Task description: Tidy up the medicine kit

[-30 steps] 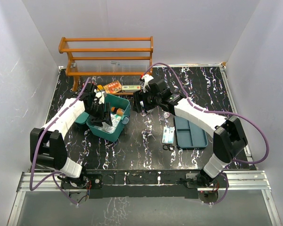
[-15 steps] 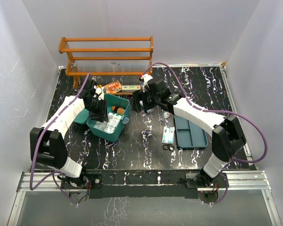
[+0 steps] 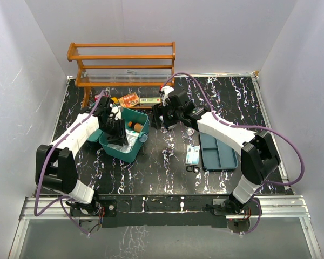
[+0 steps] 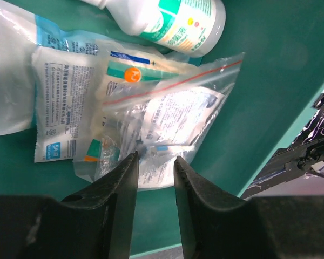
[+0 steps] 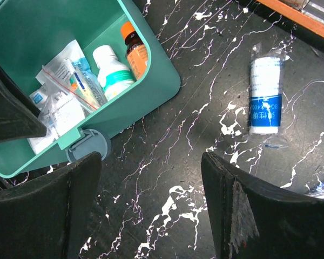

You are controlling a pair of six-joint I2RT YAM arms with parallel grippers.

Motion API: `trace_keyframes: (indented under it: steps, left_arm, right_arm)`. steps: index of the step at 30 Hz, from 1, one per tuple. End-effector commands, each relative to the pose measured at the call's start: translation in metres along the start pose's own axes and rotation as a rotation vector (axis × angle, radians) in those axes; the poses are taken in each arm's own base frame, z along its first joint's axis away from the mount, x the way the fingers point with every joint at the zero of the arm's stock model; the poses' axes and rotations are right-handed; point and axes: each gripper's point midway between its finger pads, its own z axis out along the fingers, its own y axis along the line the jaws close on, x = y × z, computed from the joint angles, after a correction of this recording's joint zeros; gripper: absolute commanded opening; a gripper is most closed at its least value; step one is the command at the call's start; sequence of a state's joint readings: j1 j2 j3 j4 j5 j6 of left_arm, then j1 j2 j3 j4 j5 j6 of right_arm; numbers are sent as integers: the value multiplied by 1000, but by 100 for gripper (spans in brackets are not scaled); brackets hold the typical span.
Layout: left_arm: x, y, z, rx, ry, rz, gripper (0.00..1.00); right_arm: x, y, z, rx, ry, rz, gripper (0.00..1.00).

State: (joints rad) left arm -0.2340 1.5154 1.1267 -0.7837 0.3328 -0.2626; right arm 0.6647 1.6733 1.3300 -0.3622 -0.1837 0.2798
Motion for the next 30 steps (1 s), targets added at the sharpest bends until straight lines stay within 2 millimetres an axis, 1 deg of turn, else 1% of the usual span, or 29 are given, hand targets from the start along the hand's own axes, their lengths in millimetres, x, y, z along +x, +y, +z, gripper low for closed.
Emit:
trace_keyframes:
  steps: [1, 6, 9, 12, 14, 16, 21, 24, 28, 30]
  left_arm:
    - [12, -1, 9, -15, 46, -23, 31]
    - [13, 8, 16, -99, 53, -63, 33]
    - [13, 7, 21, -129, 53, -69, 37]
    - [15, 5, 26, -157, 64, -54, 39]
    - [16, 4, 25, -164, 76, -45, 39]
    - [10, 3, 17, -173, 54, -30, 40]
    - [-9, -6, -11, -177, -32, 13, 45]
    - [-19, -7, -29, -202, -73, 46, 51]
    - [-29, -10, -50, -222, -118, 78, 53]
    - [-36, -15, -60, -207, -162, 89, 53]
  right_arm:
    - [-28, 8, -5, -25, -79, -3, 73]
    - [-23, 7, -6, -22, -71, -1, 73]
    - [-21, 7, -6, -21, -69, 2, 73]
    - [-19, 6, -8, -17, -68, 4, 73]
    - [-20, 6, -10, -15, -73, 2, 73]
    - [-22, 4, -14, -3, -85, 4, 72]
    - [-29, -4, -28, 61, -136, 21, 73]
    - [-32, -17, -39, 137, -179, 61, 73]
    - [-29, -35, -56, 234, -222, 130, 73]
    - [-16, -50, -64, 320, -209, 183, 73]
